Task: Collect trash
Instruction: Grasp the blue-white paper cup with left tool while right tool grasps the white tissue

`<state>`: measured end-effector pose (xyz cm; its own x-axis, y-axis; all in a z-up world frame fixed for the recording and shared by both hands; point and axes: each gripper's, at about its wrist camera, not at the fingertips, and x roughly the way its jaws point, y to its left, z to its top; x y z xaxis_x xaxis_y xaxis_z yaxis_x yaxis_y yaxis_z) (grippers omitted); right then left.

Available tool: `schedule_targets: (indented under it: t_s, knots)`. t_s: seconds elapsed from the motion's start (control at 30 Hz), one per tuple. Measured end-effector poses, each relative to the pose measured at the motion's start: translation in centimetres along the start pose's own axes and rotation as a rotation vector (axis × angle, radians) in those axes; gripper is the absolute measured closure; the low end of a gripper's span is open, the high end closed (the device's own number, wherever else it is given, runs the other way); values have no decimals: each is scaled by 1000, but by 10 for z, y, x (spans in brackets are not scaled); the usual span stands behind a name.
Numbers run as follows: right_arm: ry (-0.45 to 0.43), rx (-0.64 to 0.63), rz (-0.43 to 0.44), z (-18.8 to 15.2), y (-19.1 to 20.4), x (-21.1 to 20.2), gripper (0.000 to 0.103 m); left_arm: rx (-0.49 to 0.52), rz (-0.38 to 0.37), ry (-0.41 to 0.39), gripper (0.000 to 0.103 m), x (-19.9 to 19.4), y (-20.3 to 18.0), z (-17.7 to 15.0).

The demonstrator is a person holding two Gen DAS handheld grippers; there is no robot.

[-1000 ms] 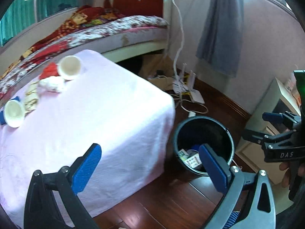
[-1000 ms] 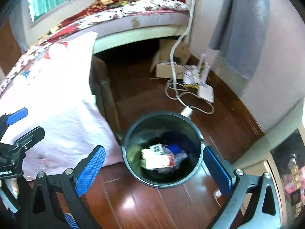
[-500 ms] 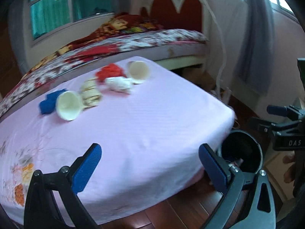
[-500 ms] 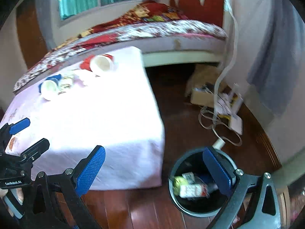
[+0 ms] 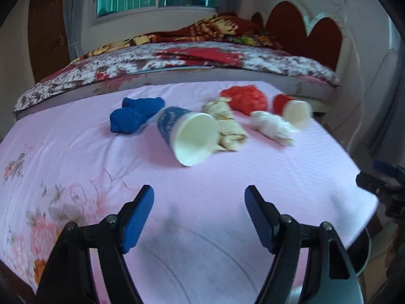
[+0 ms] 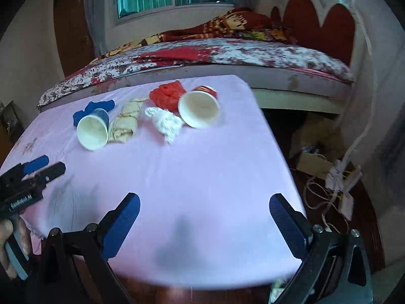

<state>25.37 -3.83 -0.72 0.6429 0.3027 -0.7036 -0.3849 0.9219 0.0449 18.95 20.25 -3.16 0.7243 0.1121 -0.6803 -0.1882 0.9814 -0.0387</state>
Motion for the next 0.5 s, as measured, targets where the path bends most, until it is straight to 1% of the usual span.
schedule_targets:
  t_s: [0.07,0.13,0.2,0.27,0.33,0.43,0.5]
  knots:
    - [11,-31,2,16,13,22,1,-14,-1,5,30,10,6,5]
    - [23,-55,13,30,25,44,5,-18,0,5,31,18,10,10]
    - [40,-77,10,41,34,65,14,-15,1,7,32,29,14,16]
    - [56,-79,24,51,38,81,16,-14,9,18,32,43,20,24]
    - [74,-79,32,59,42,97,20,-23,13,37,37,55,25,29]
    - [114,-94,43,66,50,118,29,-43,-6,60,44,69,32,33]
    - [129,-93,49,70,54,129,35,-49,-22,84,55,77,36,35]
